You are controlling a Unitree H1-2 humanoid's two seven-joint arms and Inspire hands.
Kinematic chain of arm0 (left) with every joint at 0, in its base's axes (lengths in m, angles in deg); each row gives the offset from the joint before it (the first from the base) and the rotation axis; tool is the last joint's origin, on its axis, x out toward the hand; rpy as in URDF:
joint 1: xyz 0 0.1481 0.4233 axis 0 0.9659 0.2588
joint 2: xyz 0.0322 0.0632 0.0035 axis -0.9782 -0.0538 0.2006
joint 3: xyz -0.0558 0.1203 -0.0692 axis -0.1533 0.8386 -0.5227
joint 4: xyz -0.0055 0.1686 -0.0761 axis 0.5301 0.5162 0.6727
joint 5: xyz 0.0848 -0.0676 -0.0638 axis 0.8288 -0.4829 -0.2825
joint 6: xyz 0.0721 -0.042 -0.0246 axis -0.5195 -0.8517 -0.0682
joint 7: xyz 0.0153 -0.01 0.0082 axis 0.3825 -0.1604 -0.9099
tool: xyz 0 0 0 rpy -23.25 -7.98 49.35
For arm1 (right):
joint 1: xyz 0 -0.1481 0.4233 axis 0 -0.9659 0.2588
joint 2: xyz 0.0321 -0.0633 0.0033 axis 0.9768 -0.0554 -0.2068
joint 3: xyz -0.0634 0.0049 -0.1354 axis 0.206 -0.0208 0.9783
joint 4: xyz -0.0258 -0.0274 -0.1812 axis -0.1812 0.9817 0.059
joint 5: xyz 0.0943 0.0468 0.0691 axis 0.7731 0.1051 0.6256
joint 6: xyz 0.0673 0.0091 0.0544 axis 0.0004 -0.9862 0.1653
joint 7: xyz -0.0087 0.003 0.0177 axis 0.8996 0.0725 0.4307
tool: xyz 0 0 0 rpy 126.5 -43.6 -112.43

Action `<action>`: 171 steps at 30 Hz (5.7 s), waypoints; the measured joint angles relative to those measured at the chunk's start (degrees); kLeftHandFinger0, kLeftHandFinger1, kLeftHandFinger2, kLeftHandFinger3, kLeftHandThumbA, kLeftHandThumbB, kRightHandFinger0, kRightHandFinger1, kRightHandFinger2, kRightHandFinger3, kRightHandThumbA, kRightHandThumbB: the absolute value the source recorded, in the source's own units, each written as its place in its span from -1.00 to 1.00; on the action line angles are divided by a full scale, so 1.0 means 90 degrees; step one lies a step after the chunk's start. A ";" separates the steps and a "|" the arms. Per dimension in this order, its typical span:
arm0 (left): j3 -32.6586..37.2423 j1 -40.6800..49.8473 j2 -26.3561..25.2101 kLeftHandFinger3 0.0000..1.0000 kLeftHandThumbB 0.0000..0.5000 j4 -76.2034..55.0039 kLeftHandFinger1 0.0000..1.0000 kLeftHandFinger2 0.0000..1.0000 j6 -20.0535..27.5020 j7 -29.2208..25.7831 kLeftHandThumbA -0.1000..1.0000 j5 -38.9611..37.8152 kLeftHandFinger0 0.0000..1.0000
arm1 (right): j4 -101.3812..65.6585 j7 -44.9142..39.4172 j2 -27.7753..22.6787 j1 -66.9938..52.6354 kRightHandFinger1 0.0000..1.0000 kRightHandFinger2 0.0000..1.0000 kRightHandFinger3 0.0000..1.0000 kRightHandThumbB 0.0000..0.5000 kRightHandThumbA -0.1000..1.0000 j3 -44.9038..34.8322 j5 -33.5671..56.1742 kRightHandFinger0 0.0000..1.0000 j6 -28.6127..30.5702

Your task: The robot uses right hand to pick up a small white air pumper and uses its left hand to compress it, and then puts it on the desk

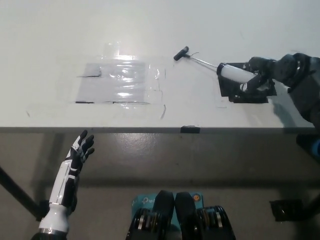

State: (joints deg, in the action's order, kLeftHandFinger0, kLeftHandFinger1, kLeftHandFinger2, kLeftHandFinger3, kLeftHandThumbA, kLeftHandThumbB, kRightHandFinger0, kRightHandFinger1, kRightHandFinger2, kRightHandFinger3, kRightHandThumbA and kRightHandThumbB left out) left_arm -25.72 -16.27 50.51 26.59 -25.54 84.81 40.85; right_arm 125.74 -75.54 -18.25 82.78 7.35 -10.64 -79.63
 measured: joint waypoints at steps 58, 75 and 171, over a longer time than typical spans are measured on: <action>-0.0334 -0.0315 0.0127 1.00 0.00 -0.1509 1.00 1.00 -0.0185 -0.0016 1.00 -0.0228 1.00 | -0.8468 -0.3741 -0.1424 -0.3024 -0.10 0.34 -0.39 -0.22 -1.00 -0.0396 0.2897 -0.87 -0.2526; -0.0198 -0.0243 0.0238 1.00 0.22 -0.1659 1.00 1.00 -0.0290 -0.0016 1.00 -0.0134 1.00 | -0.8120 -0.3484 -0.2165 -0.3006 -0.28 0.26 -0.24 -0.13 -1.00 0.1300 0.4811 -1.00 -0.2530; -0.0147 -0.0538 0.0566 1.00 0.63 -0.3764 1.00 1.00 -0.0997 -0.0315 1.00 0.0174 1.00 | -0.8386 -0.1187 -0.3286 -0.1805 -0.23 0.32 -0.48 -0.15 -1.00 0.2776 0.8286 -1.00 -0.2610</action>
State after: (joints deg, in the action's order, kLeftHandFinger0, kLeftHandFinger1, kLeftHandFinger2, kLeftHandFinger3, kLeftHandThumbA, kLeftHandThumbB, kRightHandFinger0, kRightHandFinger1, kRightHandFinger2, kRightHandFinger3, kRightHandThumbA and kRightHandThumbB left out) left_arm -27.04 -21.11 55.60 -7.28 -34.52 81.97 42.42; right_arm 50.26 -86.22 -47.82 66.54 32.34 63.93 -103.12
